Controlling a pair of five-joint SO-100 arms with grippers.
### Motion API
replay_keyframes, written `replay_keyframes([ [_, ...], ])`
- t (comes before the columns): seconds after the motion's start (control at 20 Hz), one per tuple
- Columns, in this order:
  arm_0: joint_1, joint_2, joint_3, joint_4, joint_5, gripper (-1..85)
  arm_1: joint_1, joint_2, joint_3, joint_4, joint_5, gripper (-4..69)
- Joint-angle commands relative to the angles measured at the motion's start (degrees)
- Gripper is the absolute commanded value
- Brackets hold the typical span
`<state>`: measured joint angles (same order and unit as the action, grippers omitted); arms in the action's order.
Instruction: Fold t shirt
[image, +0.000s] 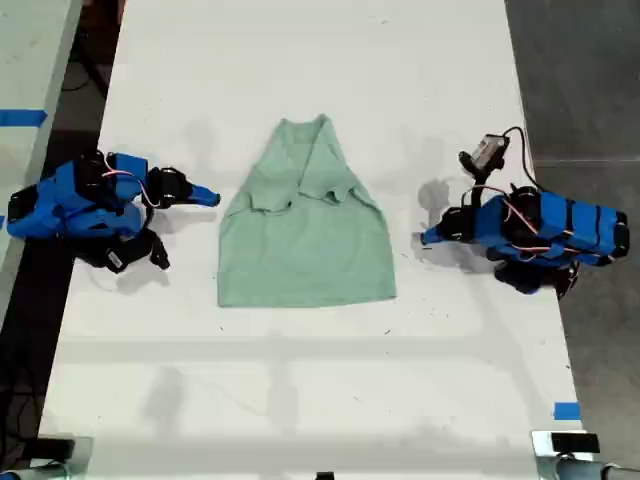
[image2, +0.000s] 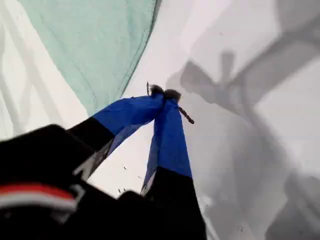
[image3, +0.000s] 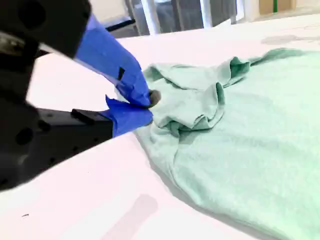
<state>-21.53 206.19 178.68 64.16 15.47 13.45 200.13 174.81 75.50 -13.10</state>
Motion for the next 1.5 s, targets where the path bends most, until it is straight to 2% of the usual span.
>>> replay_keyframes([
  [0.0,0.09,0.44,-0.09,-0.62,-0.35,0.0,-1.14,0.70,1.23,0.70,2.55,-0.5],
  [0.5,0.09,0.44,-0.09,-0.62,-0.35,0.0,-1.32,0.79,0.79,1.58,2.37,-0.5],
  [0.6,0.00,0.44,-0.09,-0.62,-0.35,0.0,-0.62,0.53,-0.70,-0.79,2.02,-0.8],
  [0.75,-0.26,0.44,-0.09,-0.62,-0.35,0.0,2.37,-5.10,-12.39,7.65,6.59,-0.8],
  [0.9,-0.26,0.44,-0.09,-0.62,-0.35,0.0,-1.32,-25.31,-25.93,3.52,7.47,-0.8],
  [1.0,-0.18,0.44,-0.09,-0.62,-0.35,0.0,-3.96,-40.52,-33.05,-2.29,7.47,0.6],
  [1.05,-0.18,0.44,-0.09,-0.62,-0.35,0.0,-4.92,-47.90,-36.30,-5.19,7.12,1.6],
  [1.15,-0.09,0.44,-0.09,-0.62,-0.35,0.0,-5.45,-61.61,-42.63,-8.88,4.92,19.6],
  [1.25,0.00,0.44,-0.09,-0.62,-0.35,0.0,-5.10,-72.95,-48.25,-10.46,1.76,25.8],
  [1.45,0.09,0.44,-0.09,-0.62,-0.35,0.0,-5.19,-89.74,-58.45,-10.99,-0.26,24.7],
])
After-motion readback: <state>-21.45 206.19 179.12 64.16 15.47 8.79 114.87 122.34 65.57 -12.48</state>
